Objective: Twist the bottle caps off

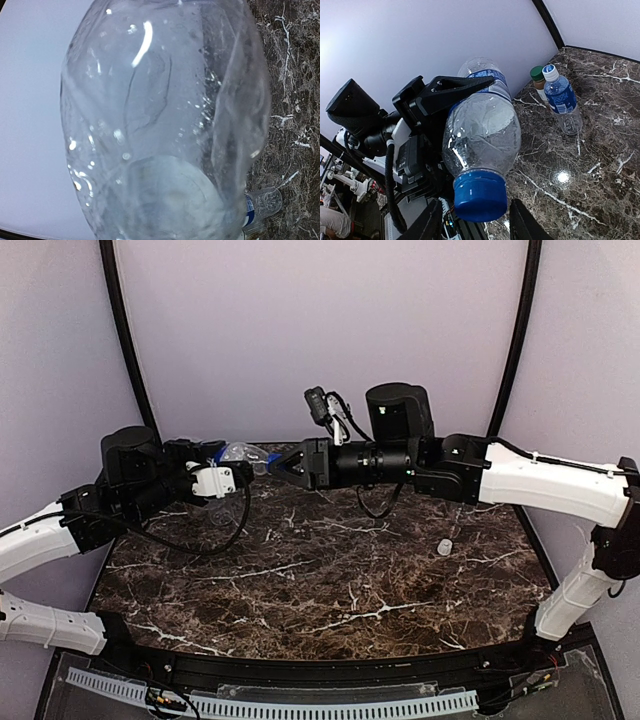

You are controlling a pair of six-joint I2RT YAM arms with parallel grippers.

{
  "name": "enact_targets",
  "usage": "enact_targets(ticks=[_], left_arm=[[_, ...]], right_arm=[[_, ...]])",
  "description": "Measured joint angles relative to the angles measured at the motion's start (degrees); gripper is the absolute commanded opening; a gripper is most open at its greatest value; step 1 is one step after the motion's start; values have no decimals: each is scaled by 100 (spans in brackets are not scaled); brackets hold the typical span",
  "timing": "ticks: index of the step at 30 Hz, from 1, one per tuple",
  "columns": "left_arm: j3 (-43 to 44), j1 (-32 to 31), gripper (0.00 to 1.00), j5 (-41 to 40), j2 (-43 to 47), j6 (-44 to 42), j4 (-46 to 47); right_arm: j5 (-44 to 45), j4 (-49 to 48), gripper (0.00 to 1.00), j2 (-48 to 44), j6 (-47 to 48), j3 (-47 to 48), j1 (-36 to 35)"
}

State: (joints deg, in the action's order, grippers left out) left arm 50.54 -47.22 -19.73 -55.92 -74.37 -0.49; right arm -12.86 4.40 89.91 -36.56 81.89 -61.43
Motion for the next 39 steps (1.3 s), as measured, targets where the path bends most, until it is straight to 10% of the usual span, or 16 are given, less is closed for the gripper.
enact_targets(ticks=[14,20,28,39], left_arm=[[-15,0,29,22,0,-2,4],[-20,0,29,31,2,2,0],[-20,0,27,59,28,7,-44],[4,-7,24,684,234,332,-1064]], right_arm=[[-157,-57,37,61,-85,26,55],[-188,-79,2,120,-103,83,85],[-258,-63,0,122,146,83,96],[2028,444,0,-92,5182,-160,-1091]])
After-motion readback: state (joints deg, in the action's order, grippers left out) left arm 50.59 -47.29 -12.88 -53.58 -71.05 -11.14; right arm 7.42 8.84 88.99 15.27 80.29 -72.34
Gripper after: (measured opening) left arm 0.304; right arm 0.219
